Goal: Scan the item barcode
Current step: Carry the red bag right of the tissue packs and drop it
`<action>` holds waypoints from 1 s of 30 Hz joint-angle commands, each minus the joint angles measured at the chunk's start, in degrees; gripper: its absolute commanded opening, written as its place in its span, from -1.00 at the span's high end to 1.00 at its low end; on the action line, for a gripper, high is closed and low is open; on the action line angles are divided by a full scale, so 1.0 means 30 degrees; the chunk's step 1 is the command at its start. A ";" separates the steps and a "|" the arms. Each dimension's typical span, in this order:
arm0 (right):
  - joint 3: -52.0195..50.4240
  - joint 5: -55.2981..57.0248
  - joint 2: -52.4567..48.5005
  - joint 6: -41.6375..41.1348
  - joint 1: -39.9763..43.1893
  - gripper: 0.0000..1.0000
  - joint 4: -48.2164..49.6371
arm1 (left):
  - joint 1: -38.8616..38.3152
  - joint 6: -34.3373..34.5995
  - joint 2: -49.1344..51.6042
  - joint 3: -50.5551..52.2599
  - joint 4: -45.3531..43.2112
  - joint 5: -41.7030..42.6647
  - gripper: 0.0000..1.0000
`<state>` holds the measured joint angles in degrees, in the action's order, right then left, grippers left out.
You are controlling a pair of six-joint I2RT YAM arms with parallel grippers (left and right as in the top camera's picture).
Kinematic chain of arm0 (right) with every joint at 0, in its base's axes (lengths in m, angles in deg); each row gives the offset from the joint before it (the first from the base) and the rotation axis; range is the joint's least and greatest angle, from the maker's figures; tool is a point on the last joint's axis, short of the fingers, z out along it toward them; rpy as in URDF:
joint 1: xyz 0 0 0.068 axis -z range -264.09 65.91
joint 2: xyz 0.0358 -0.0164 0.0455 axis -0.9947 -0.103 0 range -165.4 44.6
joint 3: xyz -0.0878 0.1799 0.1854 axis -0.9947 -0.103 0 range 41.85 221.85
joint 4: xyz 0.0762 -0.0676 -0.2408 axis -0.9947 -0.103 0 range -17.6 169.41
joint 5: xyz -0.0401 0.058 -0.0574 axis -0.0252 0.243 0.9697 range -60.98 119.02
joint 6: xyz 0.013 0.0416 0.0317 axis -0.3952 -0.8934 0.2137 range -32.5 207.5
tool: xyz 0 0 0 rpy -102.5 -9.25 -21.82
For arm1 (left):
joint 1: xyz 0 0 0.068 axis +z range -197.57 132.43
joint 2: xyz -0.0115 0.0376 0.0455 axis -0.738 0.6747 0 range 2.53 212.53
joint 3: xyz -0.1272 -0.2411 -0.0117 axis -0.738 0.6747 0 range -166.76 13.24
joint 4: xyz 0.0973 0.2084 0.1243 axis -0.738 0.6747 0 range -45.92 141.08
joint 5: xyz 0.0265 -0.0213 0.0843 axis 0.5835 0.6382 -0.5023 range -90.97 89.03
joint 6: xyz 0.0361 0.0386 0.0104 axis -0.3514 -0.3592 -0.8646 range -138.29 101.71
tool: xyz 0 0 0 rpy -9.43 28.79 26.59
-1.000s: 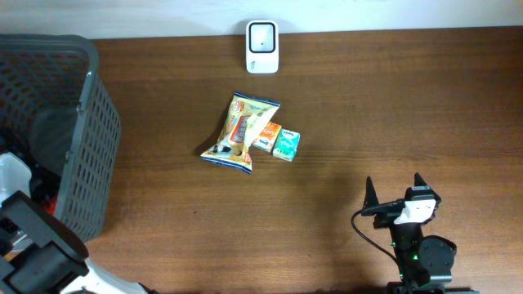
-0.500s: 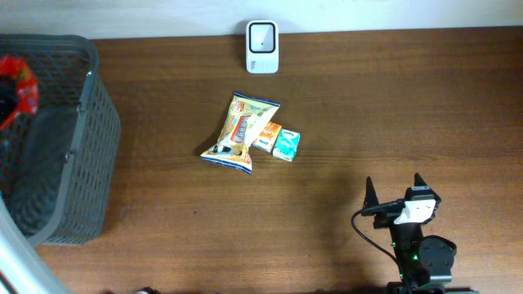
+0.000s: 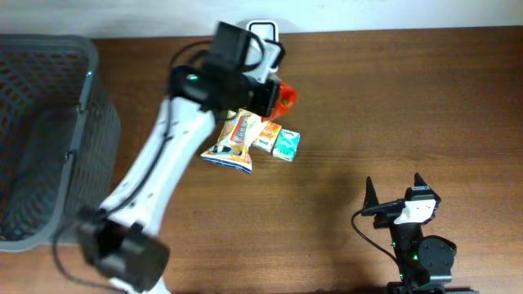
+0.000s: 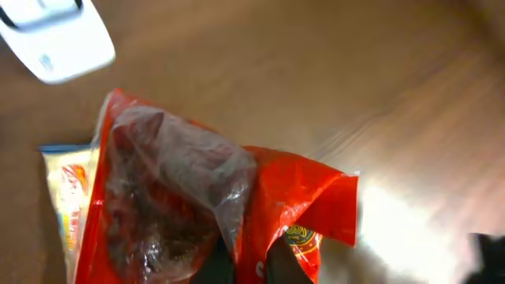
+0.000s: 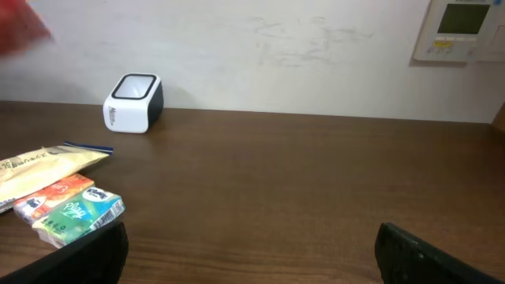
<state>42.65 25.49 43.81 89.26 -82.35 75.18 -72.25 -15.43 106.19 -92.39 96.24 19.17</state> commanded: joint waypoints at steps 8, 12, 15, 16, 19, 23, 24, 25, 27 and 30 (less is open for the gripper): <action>-0.0160 0.0109 0.0109 -0.0102 0.0058 -0.97 -0.0015 | -0.3781 -0.0328 0.6076 -0.0109 -0.3330 -0.2550 1.00; -0.0160 0.0109 0.0109 -0.0102 0.0058 -0.96 -0.0015 | -0.4546 -0.0335 0.7286 -0.0109 -0.4845 -0.2747 0.71; -0.0160 0.0109 0.0109 -0.0102 0.0058 -0.97 -0.0015 | -0.4554 -0.0328 0.8036 -0.0109 -0.4648 -0.3519 -0.96; -0.0160 0.0109 0.0109 -0.0102 0.0058 -0.97 -0.0015 | -0.4568 -0.0328 0.8007 -0.0146 -0.4670 -0.3512 -0.98; -0.0160 0.0109 0.0109 -0.0102 0.0058 -0.97 -0.0015 | -0.4495 -0.0328 0.7395 -0.1435 -0.3701 -0.3512 -0.81; -0.0160 0.0109 0.0109 -0.0102 0.0058 -0.97 -0.0015 | -0.4335 -0.0321 0.6892 -0.1202 -0.1967 -0.4320 1.00; -0.0160 0.0109 0.0109 -0.0102 0.0058 -0.97 -0.0015 | -0.4335 -0.0321 0.7133 -0.1056 -0.1515 -0.4874 1.00; -0.0160 0.0109 0.0109 -0.0102 0.0058 -0.97 -0.0015 | -0.4342 -0.0321 0.7482 -0.1056 -0.1290 -0.4881 1.00; -0.0160 0.0109 0.0109 -0.0102 0.0058 -0.97 -0.0015 | -0.4342 -0.0321 0.8131 -0.1049 -0.1290 -0.4881 1.00; -0.0160 0.0109 0.0109 -0.0102 0.0058 -0.96 -0.0015 | -0.4335 -0.0328 1.0032 -0.1056 -0.1632 -0.5413 1.00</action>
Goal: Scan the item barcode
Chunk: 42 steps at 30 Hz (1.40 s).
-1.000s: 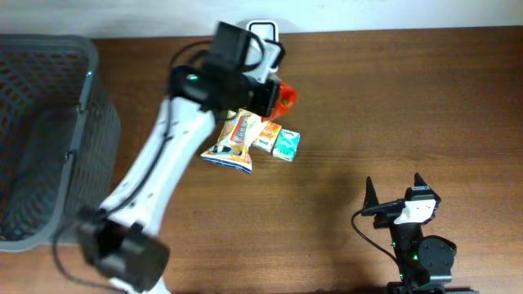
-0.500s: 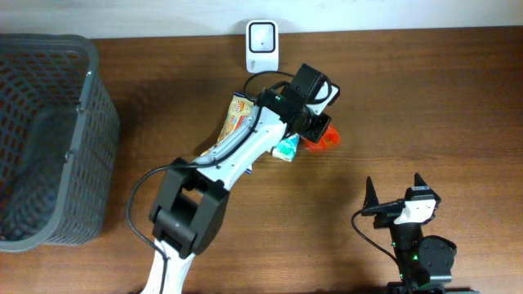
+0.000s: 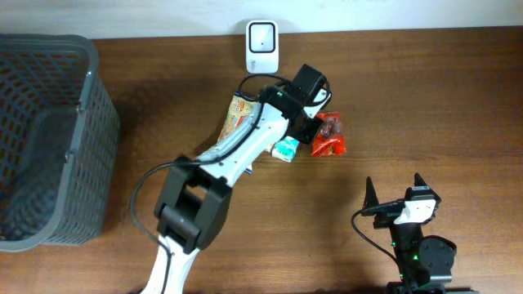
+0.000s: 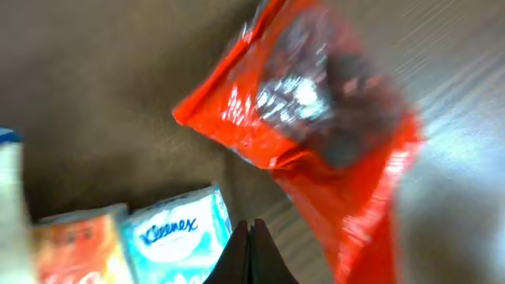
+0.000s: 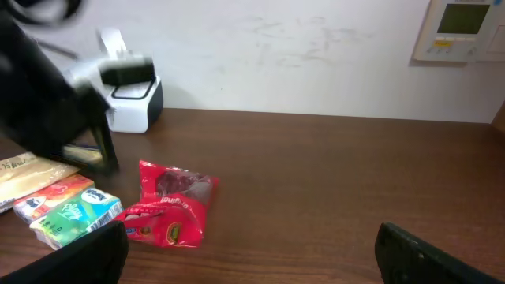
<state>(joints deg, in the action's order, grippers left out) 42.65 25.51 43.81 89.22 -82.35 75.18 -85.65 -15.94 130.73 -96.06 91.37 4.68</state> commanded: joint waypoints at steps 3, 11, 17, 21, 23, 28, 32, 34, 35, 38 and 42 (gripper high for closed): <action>-0.0160 0.0102 0.0109 -0.0087 0.0058 -0.97 -0.0015 | 0.0226 -0.0153 0.2732 0.0168 0.0044 -0.3198 1.00; -0.0160 0.0102 0.0109 -0.0087 0.0058 -0.97 -0.0015 | 0.2280 0.1137 0.2390 -0.0845 0.1450 -0.5683 1.00; -0.0160 0.0102 0.0109 -0.0087 0.0058 -0.97 -0.0015 | 0.2135 0.1202 -0.1268 -0.4947 0.4000 -0.2419 -0.99; -0.0160 0.0102 0.0109 -0.0087 0.0058 -0.97 -0.0015 | 0.2623 0.1188 -0.4102 -0.4983 0.6018 -0.2375 -0.98; -0.0160 0.0102 0.0109 -0.0080 0.0058 -0.97 -0.0015 | 0.2885 0.1195 -0.4000 -0.4874 0.7417 -0.2361 -0.98; -0.0160 0.0102 0.0109 -0.0087 0.0058 -0.97 -0.0015 | 0.2863 0.1195 -0.3912 -0.3548 0.8714 0.1632 -0.98; -0.0160 0.0102 0.0109 -0.0087 0.0058 -0.96 -0.0015 | 0.2404 0.1370 -0.3315 -0.0138 0.3483 0.6492 -0.98; -0.0160 0.0102 0.0109 -0.0080 0.0058 -0.97 -0.0015 | 0.2047 0.1435 -0.2579 0.0984 0.0015 0.5559 -0.98; -0.0160 0.0102 0.0109 -0.0087 0.0058 -0.97 -0.0015 | 0.1938 0.1494 -0.1880 0.1158 -0.1392 0.4554 -0.98; -0.0160 0.0102 0.0109 -0.0087 0.0058 -0.97 -0.0015 | 0.1610 0.2171 0.0896 0.1158 -0.5071 0.4175 -0.98; -0.0160 0.0102 0.0109 -0.0087 0.0058 -0.97 -0.0015 | 0.1574 0.6958 0.3330 0.1158 -0.7774 0.4189 -0.99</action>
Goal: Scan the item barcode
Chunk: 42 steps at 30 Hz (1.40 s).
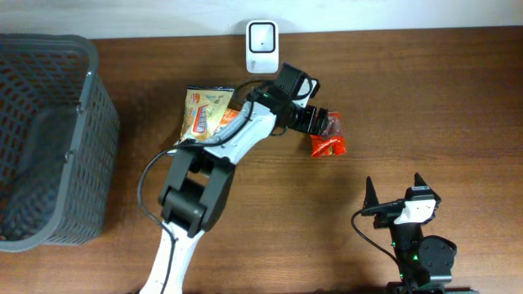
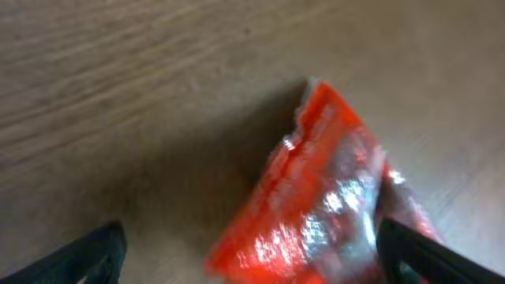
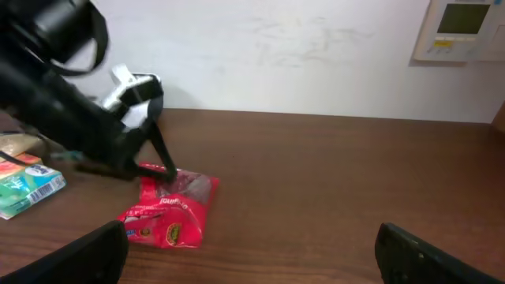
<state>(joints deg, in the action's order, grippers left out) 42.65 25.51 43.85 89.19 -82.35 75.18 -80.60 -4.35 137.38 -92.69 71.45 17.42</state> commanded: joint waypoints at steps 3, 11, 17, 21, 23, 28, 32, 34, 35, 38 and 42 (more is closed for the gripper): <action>-0.0160 0.0102 0.0095 -0.0080 0.0058 -0.97 -0.0015 | -0.0240 0.3279 0.1443 0.0036 -0.1464 -0.0058 -0.12; -0.0160 0.0102 0.0095 -0.0080 0.0058 -0.97 -0.0015 | 0.1268 0.1450 -0.0991 -0.1566 0.0860 0.1486 1.00; -0.0160 0.0102 0.0095 -0.0080 0.0058 -0.97 -0.0015 | 0.1566 -0.5122 -0.7584 -0.1566 0.3738 -1.4367 1.00; -0.0160 0.0102 0.0095 -0.0080 0.0058 -0.97 -0.0015 | 0.1464 -0.7096 -0.6972 -0.1457 0.4619 -2.1711 1.00; -0.0160 0.0102 0.0095 -0.0073 0.0058 -0.97 -0.0015 | 0.1537 -0.5763 -0.5683 -0.1362 0.4437 -2.3518 1.00; -0.0160 0.0102 0.0095 -0.0080 0.0058 -0.97 -0.0015 | 0.0138 -0.5523 -0.1909 -0.1362 0.3592 -2.3503 0.97; -0.0160 0.0102 0.0095 -0.0080 0.0058 -0.97 -0.0015 | -0.3031 -0.5515 -0.1552 -0.1362 0.3402 -2.3416 0.60; -0.0160 0.0102 0.0095 -0.0080 0.0058 -0.97 -0.0015 | -0.3891 -0.5515 -0.1559 -0.1370 0.3606 -2.2105 0.32; -0.0160 0.0102 0.0095 -0.0080 0.0058 -0.97 -0.0015 | -0.4116 -0.5508 -0.1559 -0.1406 0.3796 -2.0502 0.05; -0.0160 0.0102 0.0095 -0.0080 0.0058 -0.97 -0.0015 | -0.3745 -0.3621 -0.1559 -0.3504 0.6215 -1.6225 -0.04; -0.0160 0.0102 0.0095 -0.0073 0.0058 -0.97 -0.0015 | -0.1501 -0.2273 -0.1559 -0.7271 0.9602 -0.6652 -0.11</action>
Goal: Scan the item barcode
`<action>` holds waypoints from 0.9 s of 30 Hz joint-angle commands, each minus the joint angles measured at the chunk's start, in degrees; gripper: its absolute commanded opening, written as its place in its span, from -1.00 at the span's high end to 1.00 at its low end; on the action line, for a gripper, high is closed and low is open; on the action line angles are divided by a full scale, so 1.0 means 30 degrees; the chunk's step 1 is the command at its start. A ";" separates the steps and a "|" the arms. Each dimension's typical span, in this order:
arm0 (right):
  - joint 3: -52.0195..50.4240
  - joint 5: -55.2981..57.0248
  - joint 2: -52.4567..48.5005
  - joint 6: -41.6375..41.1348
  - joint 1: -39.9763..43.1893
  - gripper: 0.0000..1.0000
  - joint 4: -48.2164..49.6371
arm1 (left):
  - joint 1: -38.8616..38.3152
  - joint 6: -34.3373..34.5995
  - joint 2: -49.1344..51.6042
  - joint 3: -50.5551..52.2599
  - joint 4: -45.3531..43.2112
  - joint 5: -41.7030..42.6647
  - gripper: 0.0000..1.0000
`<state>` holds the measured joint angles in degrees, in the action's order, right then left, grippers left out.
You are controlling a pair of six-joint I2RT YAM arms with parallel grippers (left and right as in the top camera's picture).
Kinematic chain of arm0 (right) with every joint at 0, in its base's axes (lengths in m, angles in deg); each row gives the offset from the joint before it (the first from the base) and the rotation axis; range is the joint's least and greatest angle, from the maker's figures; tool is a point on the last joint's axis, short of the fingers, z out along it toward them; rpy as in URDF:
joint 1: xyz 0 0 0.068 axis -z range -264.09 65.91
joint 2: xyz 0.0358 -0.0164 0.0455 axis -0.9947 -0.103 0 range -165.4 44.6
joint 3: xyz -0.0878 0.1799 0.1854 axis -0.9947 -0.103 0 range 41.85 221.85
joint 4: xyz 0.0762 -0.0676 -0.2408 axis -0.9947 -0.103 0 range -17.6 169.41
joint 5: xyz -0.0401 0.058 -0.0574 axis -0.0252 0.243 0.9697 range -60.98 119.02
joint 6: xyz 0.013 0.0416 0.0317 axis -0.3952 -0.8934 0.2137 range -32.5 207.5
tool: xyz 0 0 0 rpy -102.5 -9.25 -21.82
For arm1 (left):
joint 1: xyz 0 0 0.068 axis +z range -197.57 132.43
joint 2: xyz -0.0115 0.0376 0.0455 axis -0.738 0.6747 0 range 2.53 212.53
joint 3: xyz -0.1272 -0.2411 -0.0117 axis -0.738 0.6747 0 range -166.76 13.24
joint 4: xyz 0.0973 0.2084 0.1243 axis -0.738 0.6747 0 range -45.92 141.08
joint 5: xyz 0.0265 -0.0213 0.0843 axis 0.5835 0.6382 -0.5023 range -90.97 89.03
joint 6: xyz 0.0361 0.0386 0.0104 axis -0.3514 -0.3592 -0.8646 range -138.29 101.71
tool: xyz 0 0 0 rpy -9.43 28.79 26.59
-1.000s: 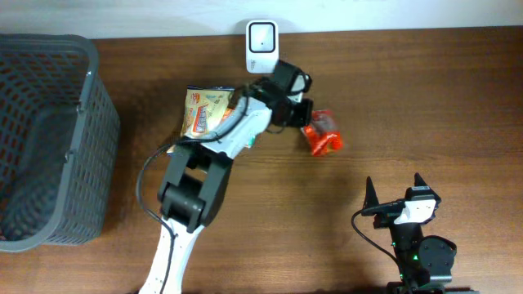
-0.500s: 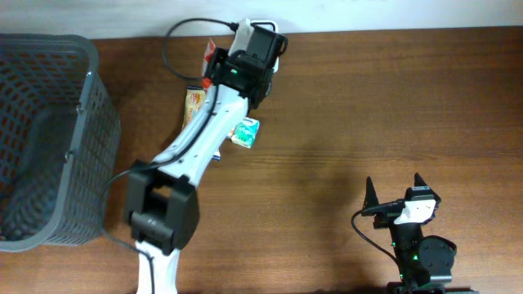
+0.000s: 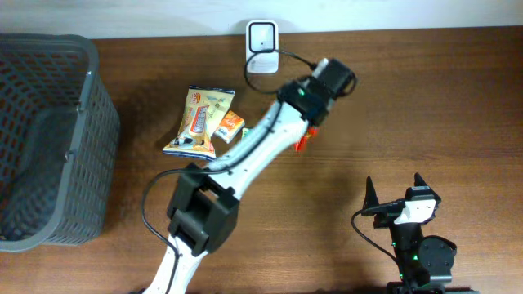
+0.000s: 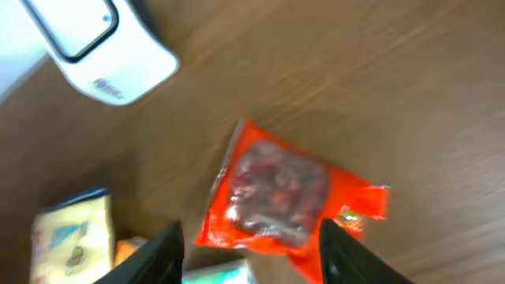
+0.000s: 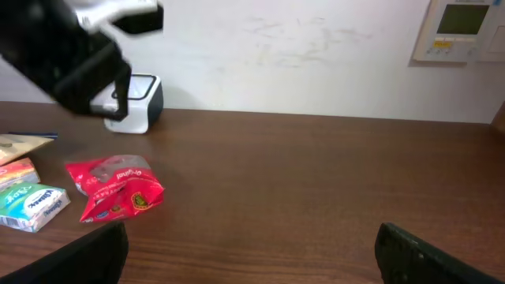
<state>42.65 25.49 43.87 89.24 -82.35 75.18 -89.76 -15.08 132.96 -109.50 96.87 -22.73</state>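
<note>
A red snack bag with a clear window lies flat on the brown table; it also shows in the right wrist view. Overhead, only a red sliver sticks out from under the left arm. My left gripper hangs open above the bag, nothing between its fingers. The white barcode scanner stands at the back edge, just behind the bag. My right gripper is open and empty near the front right.
A yellow snack bag and a small orange pack lie left of the red bag. A teal tissue pack lies beside it. A dark mesh basket fills the left side.
My left gripper, then open and low right beside the red bag, is now higher, looking down on it. The bag lies a little further left and turned. The right arm has not moved.
First my left gripper held the red bag up near the scanner. Then the bag lay on the table right of the tissue pack, the gripper shut beside it. Later the gripper was open close to the bag. Now it is open above it.
</note>
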 commanded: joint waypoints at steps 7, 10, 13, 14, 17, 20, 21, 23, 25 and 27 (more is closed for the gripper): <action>-0.0160 0.0109 0.0087 -0.0095 0.0058 -0.97 -0.0015 | 0.6484 0.1290 -0.0080 -0.2106 0.4284 1.9628 0.57; -0.0160 0.0109 0.0087 -0.0095 0.0058 -0.97 -0.0015 | 0.6586 0.1282 -0.0080 -0.2106 0.4437 1.9620 0.74; -0.0160 0.0109 0.0087 -0.0095 0.0058 -0.97 -0.0015 | 0.6586 0.1494 -0.0080 -0.2106 0.4787 1.9635 1.00; -0.0160 0.0109 0.0087 -0.0095 0.0058 -0.96 -0.0015 | 0.6586 0.1996 -0.0080 -0.2106 0.4947 1.9642 1.00; -0.0160 0.0109 0.0087 -0.0087 0.0058 -0.97 -0.0015 | 0.6586 0.2208 -0.0080 -0.2106 0.5085 1.9693 0.55; -0.0160 0.0109 0.0087 -0.0095 0.0058 -0.97 -0.0015 | 0.6586 0.2200 -0.0080 -0.2106 0.5020 1.7384 -0.98; -0.0160 0.0109 0.0087 -0.0095 0.0058 -0.97 -0.0015 | 0.6623 0.2215 -0.0080 -0.2106 0.4983 1.4761 -0.98; -0.0160 0.0109 0.0087 -0.0095 0.0058 -0.97 -0.0015 | 0.6645 0.2229 -0.0080 -0.2106 0.4976 1.1293 -0.98; -0.0160 0.0109 0.0087 -0.0095 0.0058 -0.97 -0.0015 | 0.6645 0.2215 -0.0080 -0.2098 0.5136 0.8910 -0.98; -0.0160 0.0109 0.0087 -0.0095 0.0058 -0.97 -0.0015 | 0.6645 0.2208 -0.0080 -0.1967 0.5129 0.7912 -0.98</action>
<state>42.65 25.51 43.87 89.19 -82.35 75.18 -70.20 -8.55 132.96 -114.75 112.06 9.42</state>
